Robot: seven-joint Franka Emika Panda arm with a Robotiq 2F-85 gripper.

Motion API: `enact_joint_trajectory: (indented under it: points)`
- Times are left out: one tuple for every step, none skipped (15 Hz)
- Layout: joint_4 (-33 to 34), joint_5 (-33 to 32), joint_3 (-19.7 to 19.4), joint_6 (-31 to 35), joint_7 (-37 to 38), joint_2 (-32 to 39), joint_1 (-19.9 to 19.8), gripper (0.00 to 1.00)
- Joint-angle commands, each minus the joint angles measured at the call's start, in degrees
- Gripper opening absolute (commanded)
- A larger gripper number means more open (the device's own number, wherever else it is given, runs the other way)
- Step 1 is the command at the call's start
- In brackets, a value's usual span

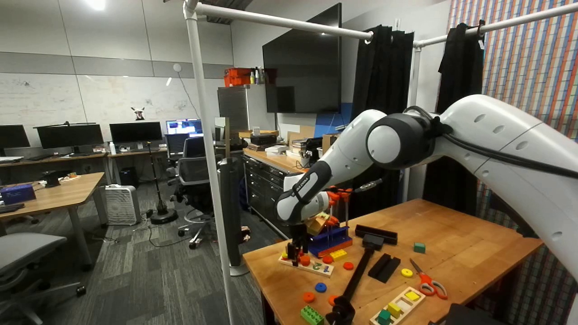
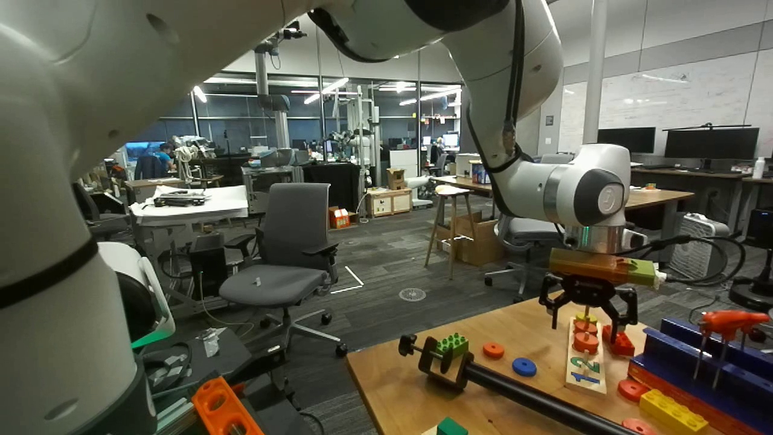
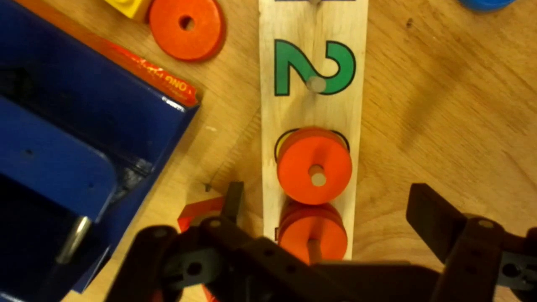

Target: Pick up the orange object from the wooden object and put it on the table

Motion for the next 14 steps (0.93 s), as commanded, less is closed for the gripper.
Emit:
enact_joint_trajectory:
  points:
    - [-1.53, -2.2, -1.98, 2.4, 3.06, -1.14, 1.85, 1.0]
    - [-1.94, -2.53, -2.28, 2.71, 3.64, -1.38, 2.09, 1.0]
    - [-2.36, -2.81, -2.6, 3.16, 4.17, -1.64, 2.28, 1.0]
    - [-2.71, -2.99, -2.83, 3.57, 4.59, -1.85, 2.39, 1.0]
    - [-3.05, -3.03, -3.03, 3.89, 4.98, -2.08, 2.47, 1.0]
    - [-3.31, -2.99, -3.13, 4.22, 5.19, -2.26, 2.45, 1.0]
    - [-3.48, -2.99, -3.26, 4.58, 5.43, -2.35, 2.47, 1.0]
    - [-3.62, -2.9, -3.27, 4.64, 5.55, -2.43, 2.41, 1.0]
    - [-3.77, -2.89, -3.32, 4.8, 5.65, -2.47, 2.4, 1.0]
    - [-3.96, -2.81, -3.29, 4.89, 5.71, -2.56, 2.34, 1.0]
    - [-4.02, -2.69, -3.24, 4.97, 5.77, -2.58, 2.26, 1.0]
    - [-4.08, -2.46, -3.05, 4.7, 5.71, -2.64, 2.09, 1.0]
    - [-4.15, -2.38, -2.93, 4.49, 5.67, -2.68, 2.02, 0.77]
    - [-4.24, -2.34, -2.9, 4.32, 5.71, -2.72, 2.02, 0.73]
